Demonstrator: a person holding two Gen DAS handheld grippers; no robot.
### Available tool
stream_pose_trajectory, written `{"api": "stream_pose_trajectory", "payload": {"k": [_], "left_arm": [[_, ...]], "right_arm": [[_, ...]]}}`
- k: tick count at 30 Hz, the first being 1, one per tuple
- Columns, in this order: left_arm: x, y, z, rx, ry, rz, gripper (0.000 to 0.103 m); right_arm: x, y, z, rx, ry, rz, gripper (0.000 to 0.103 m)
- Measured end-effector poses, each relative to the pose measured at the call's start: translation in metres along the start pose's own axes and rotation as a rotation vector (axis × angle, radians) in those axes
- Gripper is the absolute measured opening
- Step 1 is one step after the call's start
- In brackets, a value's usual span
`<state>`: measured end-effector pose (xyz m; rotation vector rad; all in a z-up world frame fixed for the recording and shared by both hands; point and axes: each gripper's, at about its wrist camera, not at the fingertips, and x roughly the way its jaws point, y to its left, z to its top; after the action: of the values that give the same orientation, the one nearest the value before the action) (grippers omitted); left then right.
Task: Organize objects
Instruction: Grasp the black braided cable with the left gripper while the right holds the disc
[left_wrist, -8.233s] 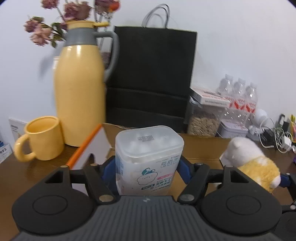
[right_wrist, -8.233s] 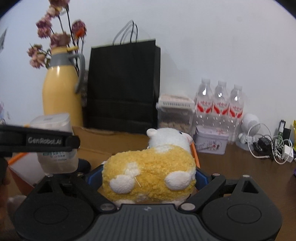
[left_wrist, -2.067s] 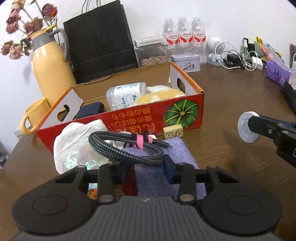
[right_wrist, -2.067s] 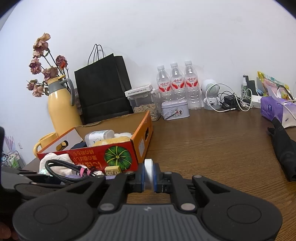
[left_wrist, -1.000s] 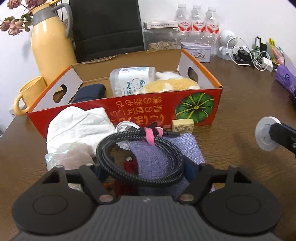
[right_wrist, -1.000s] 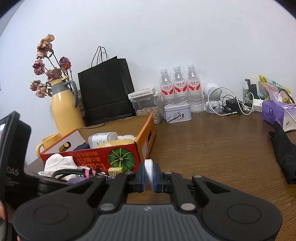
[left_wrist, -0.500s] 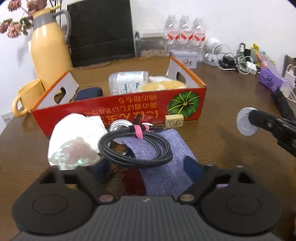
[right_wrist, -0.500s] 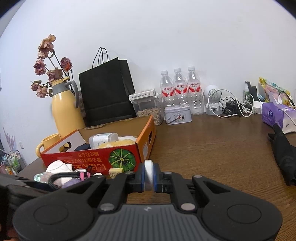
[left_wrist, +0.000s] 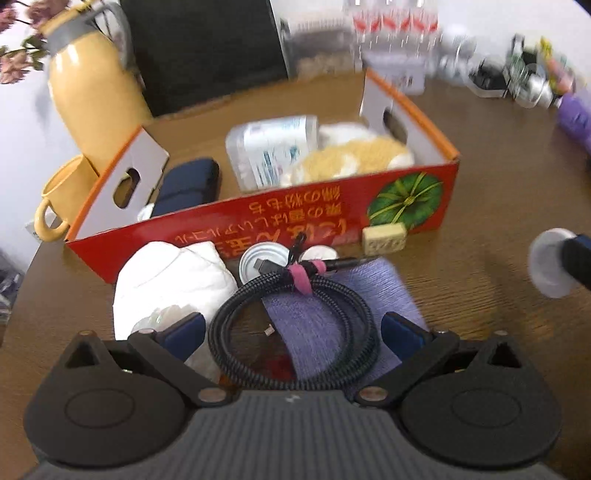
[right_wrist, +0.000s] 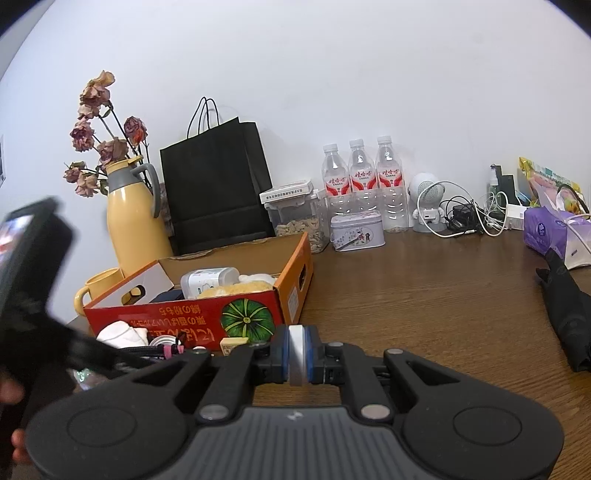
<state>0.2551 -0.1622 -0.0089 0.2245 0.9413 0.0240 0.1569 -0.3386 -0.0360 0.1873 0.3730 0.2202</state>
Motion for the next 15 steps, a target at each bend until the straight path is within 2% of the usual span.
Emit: {"api": "stream_pose_trajectory", "payload": {"k": [4, 6, 8, 15], "left_arm": [[0.013, 0.004, 0.010, -0.009, 0.072, 0.003, 0.103], [0.014, 0.005, 0.011, -0.010, 0.084, -0.009, 0.097], [0.012, 0.003, 0.010, -0.008, 0.083, -0.021, 0.090], [0.006, 0.001, 0.008, 0.012, 0.055, -0.033, 0.088]], "right_arm": [[-0.001, 0.000, 0.000, 0.001, -0.002, 0.001, 0.008], [-0.001, 0.000, 0.000, 0.001, -0.002, 0.001, 0.008], [-0.001, 0.000, 0.000, 0.001, -0.002, 0.000, 0.008], [0.001, 0.000, 0.000, 0.003, 0.004, -0.003, 0.008]]}}
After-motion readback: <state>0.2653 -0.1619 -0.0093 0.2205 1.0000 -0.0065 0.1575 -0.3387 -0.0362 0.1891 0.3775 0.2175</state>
